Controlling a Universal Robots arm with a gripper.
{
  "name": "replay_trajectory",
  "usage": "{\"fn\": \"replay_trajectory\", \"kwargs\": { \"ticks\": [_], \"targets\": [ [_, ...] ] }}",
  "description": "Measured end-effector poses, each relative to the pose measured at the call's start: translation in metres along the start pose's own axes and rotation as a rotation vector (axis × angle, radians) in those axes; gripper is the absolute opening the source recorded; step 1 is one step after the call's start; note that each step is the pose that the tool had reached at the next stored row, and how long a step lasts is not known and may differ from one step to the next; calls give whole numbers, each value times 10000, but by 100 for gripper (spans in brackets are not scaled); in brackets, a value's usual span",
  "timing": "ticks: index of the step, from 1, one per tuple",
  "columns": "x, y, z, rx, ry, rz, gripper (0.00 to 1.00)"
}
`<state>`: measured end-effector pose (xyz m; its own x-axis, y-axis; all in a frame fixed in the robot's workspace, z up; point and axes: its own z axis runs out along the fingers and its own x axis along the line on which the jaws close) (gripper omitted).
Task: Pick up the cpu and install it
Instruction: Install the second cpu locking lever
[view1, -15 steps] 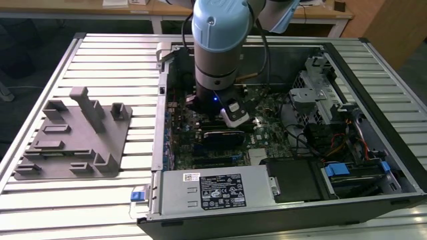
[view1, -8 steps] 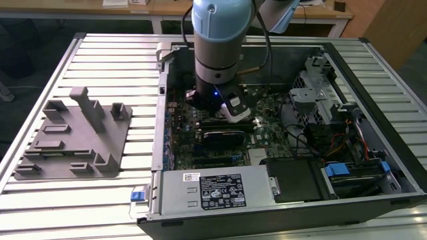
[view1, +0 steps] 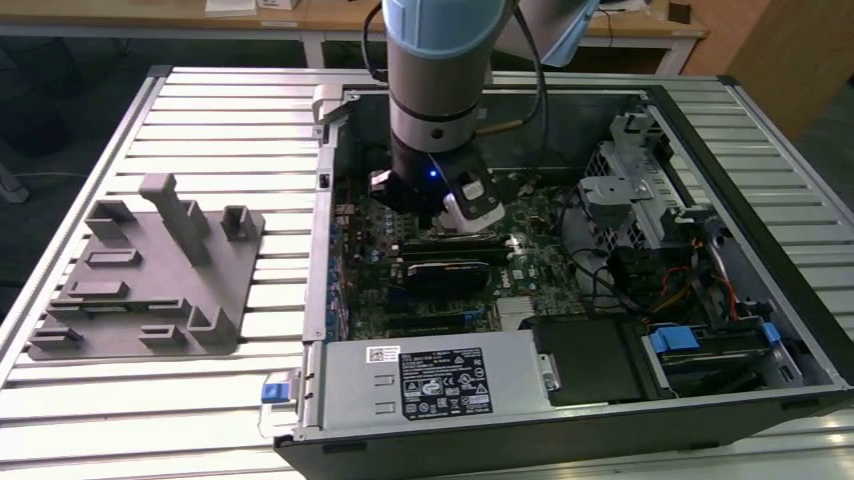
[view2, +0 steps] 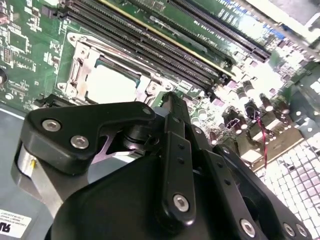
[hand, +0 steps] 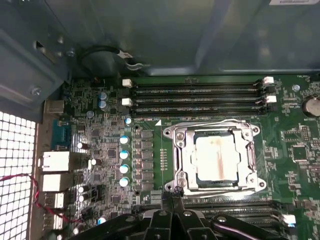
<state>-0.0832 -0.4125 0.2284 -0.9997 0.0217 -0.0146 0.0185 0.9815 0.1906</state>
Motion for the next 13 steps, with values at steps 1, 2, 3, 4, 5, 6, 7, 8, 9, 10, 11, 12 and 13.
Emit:
{"fn": "replay_trajectory", "kwargs": {
  "ticks": [1, 2, 3, 4, 5, 6, 7, 8, 9, 10, 11, 12, 13],
  "targets": [
    [0, 1, -1, 70, -1, 1, 11],
    [0, 5, 0, 122, -3, 3, 11],
    [0, 10, 1, 175, -6, 7, 11],
    [-3, 17, 2, 197, -7, 10, 11],
    [-8, 24, 4, 213, -7, 10, 11],
    [-15, 32, 5, 228, -8, 11, 11],
    [-87, 68, 13, 307, -9, 13, 11],
    [-108, 75, 15, 322, -9, 13, 11],
    [-129, 82, 16, 338, -9, 13, 11],
    [-150, 89, 18, 352, -10, 13, 11],
    [-168, 96, 20, 367, -10, 12, 11],
    [-186, 103, 22, 384, -10, 12, 11],
    [-199, 111, 23, 397, -9, 12, 11]
  ]
}}
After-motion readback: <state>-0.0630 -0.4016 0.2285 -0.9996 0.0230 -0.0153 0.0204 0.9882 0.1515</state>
